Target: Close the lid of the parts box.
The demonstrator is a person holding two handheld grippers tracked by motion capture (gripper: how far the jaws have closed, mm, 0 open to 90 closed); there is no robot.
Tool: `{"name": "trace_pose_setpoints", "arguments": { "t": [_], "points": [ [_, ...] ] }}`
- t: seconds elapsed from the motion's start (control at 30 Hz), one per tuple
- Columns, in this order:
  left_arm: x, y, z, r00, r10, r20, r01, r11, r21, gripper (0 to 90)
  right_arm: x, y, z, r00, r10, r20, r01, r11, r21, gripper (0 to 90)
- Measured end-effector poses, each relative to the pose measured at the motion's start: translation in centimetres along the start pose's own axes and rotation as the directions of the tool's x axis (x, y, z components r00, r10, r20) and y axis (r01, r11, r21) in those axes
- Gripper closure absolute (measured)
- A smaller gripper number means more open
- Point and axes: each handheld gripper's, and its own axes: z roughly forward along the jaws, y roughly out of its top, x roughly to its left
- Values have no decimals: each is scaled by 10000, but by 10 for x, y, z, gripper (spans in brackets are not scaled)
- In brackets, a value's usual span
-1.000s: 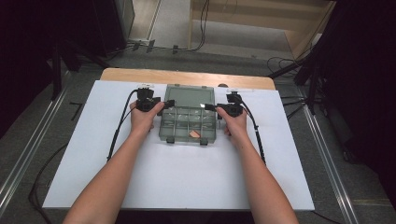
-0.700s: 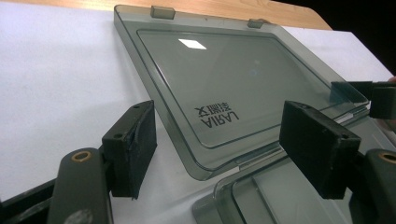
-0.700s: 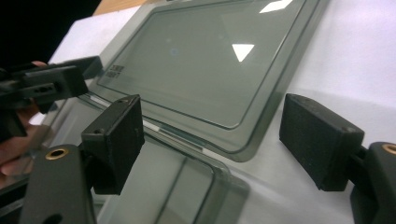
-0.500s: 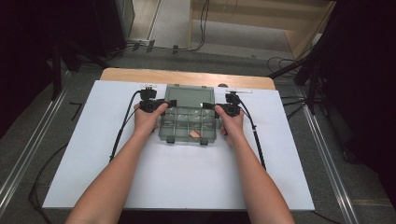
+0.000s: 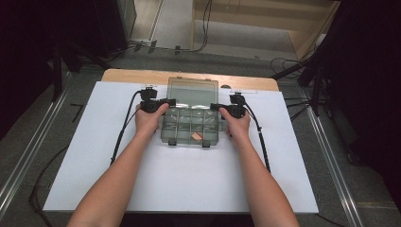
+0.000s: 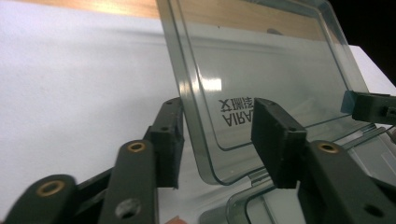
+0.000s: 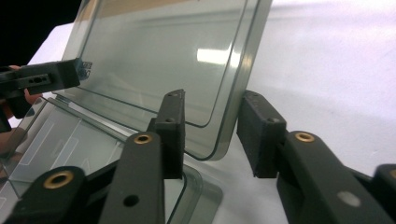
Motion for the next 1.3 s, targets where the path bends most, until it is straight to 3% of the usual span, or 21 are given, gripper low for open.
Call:
{"name": "trace_pose_setpoints", "arguments": {
  "t": [0.13,0.2,0.33,0.53,0.6,0.67,0.87,1.0,1.03,1.1,1.17,1.3],
  "points": [
    [1,2,-6,9996,276,26,-275,9992,-276,628,1,-2,-4,9993,-346,134,350,9988,-346,671],
    [-1,1,-11,9973,730,-89,-734,9953,-629,681,3,-4,-8,9973,-683,287,700,9956,-616,717],
    [-3,3,-17,9920,1246,-187,-1257,9891,-768,752,9,-6,-16,9852,-1450,915,1539,9832,-983,819],
    [-1,3,-22,9915,1300,-71,-1301,9885,-776,775,15,-10,-18,9692,-2039,1377,2194,9697,-1078,824],
    [0,3,-24,9921,1221,-300,-1246,9872,-996,819,16,-10,-18,9672,-2124,1392,2286,9670,-1125,824],
    [-1,1,-24,9903,1321,-428,-1359,9851,-1055,790,15,-11,-18,9639,-2281,1371,2447,9622,-1194,825],
    [-3,-1,-22,9895,1396,-377,-1432,9821,-1224,806,14,-14,-17,9630,-2328,1360,2510,9583,-1367,825],
    [-6,-3,-25,9812,1851,-553,-1911,9723,-1350,833,13,-13,-17,9705,-2045,1275,2215,9653,-1382,809],
    [-6,-4,-26,9797,1918,-577,-1980,9710,-1339,836,14,-13,-17,9729,-1936,1263,2103,9681,-1361,793],
    [-6,-5,-27,9782,1974,-646,-2047,9692,-1373,841,14,-12,-18,9766,-1753,1246,1921,9714,-1394,653],
    [-8,-7,-29,9734,2142,-814,-2243,9635,-1462,844,14,-10,-20,9793,-1656,1162,1826,9707,-1562,622],
    [-10,-9,-30,9693,2270,-942,-2397,9579,-1578,847,15,0,-30,9772,-1551,1447,1812,9649,-1899,613]
  ]
}}
